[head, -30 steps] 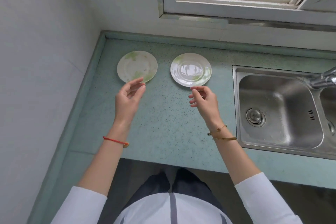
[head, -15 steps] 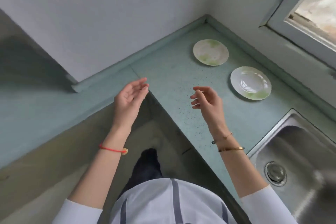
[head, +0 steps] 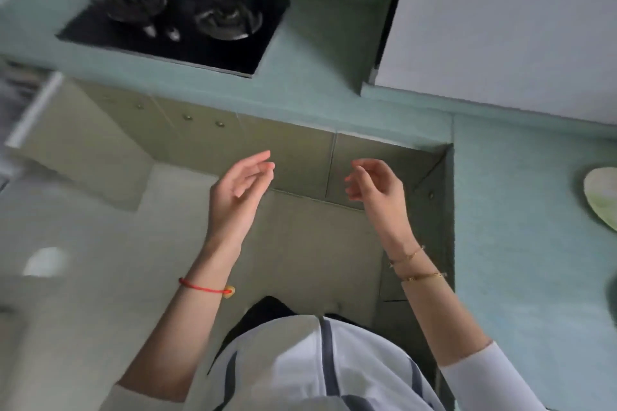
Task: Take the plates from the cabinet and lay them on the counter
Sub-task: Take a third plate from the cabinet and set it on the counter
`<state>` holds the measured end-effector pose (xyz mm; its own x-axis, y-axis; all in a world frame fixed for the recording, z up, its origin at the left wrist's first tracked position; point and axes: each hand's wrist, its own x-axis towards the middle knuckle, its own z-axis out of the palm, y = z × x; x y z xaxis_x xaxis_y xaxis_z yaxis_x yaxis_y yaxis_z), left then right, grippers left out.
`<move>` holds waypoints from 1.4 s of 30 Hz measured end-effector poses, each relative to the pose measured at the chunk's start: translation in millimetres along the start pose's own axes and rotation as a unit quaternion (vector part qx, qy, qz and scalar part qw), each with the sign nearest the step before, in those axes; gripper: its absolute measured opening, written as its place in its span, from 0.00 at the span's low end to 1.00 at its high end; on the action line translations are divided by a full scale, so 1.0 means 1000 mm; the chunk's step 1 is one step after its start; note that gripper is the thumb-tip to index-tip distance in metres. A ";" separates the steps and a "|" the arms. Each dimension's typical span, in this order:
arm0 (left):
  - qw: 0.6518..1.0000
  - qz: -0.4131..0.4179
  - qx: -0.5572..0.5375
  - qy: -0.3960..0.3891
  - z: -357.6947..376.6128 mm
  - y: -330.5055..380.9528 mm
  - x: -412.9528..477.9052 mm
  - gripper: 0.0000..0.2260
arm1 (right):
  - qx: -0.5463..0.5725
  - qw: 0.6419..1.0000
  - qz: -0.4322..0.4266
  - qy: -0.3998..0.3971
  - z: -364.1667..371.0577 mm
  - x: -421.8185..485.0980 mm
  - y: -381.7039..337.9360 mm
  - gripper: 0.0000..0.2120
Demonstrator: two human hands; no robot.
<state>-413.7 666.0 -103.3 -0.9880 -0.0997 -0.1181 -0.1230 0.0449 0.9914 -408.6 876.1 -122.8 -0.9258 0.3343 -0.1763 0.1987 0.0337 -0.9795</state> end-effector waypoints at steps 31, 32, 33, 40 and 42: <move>0.882 -0.021 -0.047 0.469 -0.487 -0.060 -0.124 0.11 | -0.074 0.890 -0.050 -0.447 0.520 -0.175 -0.001 0.07; 0.878 -0.022 -0.048 0.476 -0.499 -0.062 -0.117 0.11 | -0.074 0.887 -0.052 -0.452 0.537 -0.172 -0.001 0.07; 0.874 -0.023 -0.050 0.483 -0.512 -0.063 -0.108 0.11 | -0.074 0.884 -0.054 -0.458 0.556 -0.167 -0.002 0.07; 0.857 -0.024 -0.063 0.511 -0.617 -0.057 -0.025 0.11 | -0.065 0.861 -0.060 -0.501 0.704 -0.132 -0.020 0.07; 0.852 -0.017 -0.062 0.520 -0.650 -0.050 0.002 0.11 | -0.060 0.854 -0.073 -0.512 0.751 -0.124 -0.033 0.06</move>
<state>-348.9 17.1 -115.9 -0.3598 -0.9280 -0.0965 -0.0754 -0.0742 0.9944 -541.9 126.7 -142.4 -0.7276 -0.6778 -0.1058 0.0309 0.1218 -0.9921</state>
